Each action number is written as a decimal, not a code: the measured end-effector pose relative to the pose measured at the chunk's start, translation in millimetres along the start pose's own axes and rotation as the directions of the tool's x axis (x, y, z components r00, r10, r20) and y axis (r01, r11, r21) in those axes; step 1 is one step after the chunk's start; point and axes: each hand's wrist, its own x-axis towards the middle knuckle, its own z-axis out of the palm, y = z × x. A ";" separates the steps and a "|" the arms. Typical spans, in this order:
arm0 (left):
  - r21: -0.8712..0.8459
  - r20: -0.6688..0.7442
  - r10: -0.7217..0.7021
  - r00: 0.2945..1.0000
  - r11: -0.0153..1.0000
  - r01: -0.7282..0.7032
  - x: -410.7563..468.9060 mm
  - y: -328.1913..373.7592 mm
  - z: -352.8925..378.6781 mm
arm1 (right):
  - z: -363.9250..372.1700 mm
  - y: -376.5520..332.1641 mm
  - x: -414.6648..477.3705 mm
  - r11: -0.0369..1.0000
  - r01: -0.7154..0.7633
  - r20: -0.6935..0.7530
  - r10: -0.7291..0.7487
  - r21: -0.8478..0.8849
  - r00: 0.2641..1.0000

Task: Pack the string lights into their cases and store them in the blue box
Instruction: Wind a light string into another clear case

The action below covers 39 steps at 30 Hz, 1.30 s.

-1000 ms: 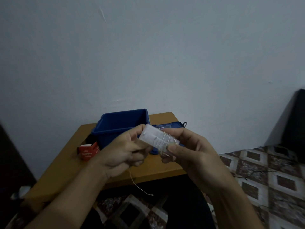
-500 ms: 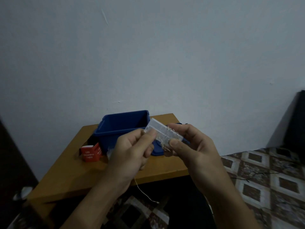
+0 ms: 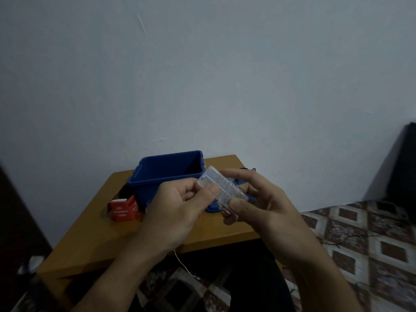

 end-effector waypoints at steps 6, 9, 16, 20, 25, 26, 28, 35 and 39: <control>0.021 0.044 -0.017 0.999 1.000 0.016 -0.9 2.2 -3.1 | -1.0 2.1 1.6 1.000 0.016 -0.005 -0.016 0.008 1.000; 0.010 0.071 -0.034 0.997 0.999 0.034 -0.5 2.5 -5.3 | -1.9 4.9 2.5 1.000 0.020 -0.004 -0.020 0.012 1.000; 0.045 0.099 -0.061 0.993 0.997 0.057 0.2 7.1 -6.4 | -2.0 7.5 3.2 0.999 0.036 -0.027 -0.036 0.021 0.999; 0.091 0.135 -0.104 0.985 0.992 0.092 0.0 7.9 -10.8 | -1.6 5.8 2.8 0.998 0.044 -0.071 -0.041 0.037 0.997; 0.238 0.120 -0.127 0.985 0.966 0.096 -4.2 8.2 -14.8 | -2.1 3.9 2.3 1.000 0.025 -0.128 -0.023 0.012 0.992; 0.236 0.094 -0.124 0.988 0.967 0.099 -5.0 8.5 -15.9 | -1.6 3.7 2.4 1.000 0.024 -0.133 -0.023 0.009 0.991; 0.227 0.078 -0.141 0.987 0.966 0.120 -6.7 11.3 -17.9 | -1.3 3.5 2.5 1.000 0.023 -0.150 -0.024 -0.011 0.988; 0.377 0.134 -0.157 0.978 0.921 0.096 -17.7 30.8 -22.8 | -1.5 9.0 5.1 0.995 0.024 -0.185 -0.041 -0.093 0.982; 0.480 0.136 -0.054 0.989 0.877 -0.019 -19.7 45.1 -25.5 | -3.6 9.9 5.3 0.993 0.013 -0.168 -0.032 -0.117 0.985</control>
